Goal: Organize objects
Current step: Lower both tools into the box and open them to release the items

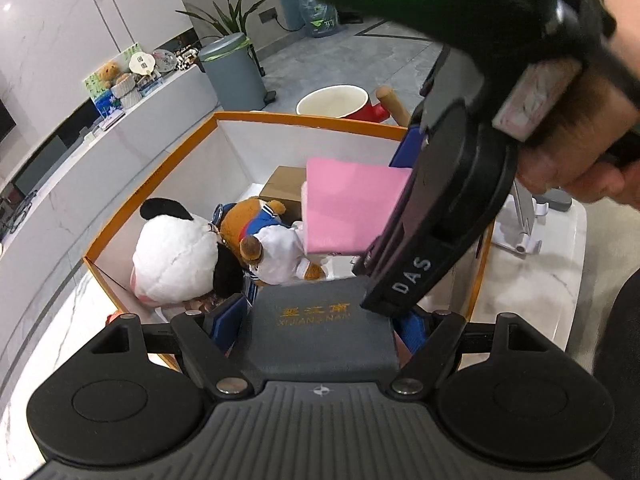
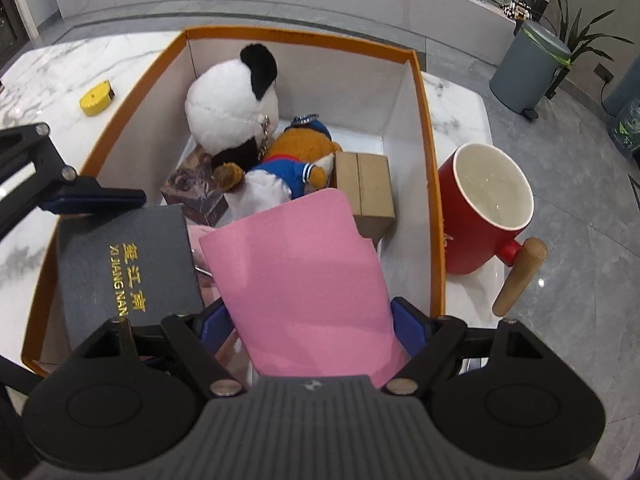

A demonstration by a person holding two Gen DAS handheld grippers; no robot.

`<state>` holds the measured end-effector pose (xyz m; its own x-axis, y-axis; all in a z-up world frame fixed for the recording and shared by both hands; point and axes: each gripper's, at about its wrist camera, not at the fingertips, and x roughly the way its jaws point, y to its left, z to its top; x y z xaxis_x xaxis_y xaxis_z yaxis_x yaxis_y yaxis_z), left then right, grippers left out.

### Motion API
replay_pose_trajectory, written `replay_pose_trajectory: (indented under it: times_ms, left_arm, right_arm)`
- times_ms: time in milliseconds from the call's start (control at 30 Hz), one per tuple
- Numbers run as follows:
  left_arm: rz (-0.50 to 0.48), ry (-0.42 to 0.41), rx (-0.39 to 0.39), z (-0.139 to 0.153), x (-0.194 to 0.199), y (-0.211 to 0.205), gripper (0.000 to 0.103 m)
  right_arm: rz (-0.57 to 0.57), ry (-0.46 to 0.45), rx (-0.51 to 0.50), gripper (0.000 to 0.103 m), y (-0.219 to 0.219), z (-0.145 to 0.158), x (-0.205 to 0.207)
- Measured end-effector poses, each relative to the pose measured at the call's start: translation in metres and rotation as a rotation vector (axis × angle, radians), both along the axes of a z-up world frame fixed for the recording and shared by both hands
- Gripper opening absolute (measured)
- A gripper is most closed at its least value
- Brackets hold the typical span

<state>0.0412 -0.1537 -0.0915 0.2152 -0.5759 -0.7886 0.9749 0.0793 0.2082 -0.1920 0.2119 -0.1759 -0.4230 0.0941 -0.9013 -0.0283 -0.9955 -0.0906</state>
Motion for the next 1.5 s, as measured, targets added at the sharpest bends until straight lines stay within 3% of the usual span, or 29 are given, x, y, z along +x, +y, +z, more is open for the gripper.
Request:
replay_pose_trajectory:
  times_ms: [267, 533, 733, 1500]
  left_arm:
    - [0.062, 0.114, -0.005, -0.005, 0.011, 0.004, 0.089]
    - [0.109, 0.158, -0.026, -0.007, 0.014, 0.006, 0.089]
    - [0.15, 0.241, -0.011, -0.01, 0.022, 0.005, 0.089]
    - [0.166, 0.238, -0.021, -0.01, 0.016, 0.006, 0.088]
  right_arm:
    - [-0.006, -0.02, 0.028, 0.083, -0.005, -0.007, -0.001]
    - [-0.017, -0.027, 0.033, 0.083, -0.006, -0.009, -0.003]
    - [-0.018, -0.026, 0.05, 0.083, -0.009, -0.011, -0.004]
    - [0.018, 0.011, 0.125, 0.086, -0.02, -0.024, -0.009]
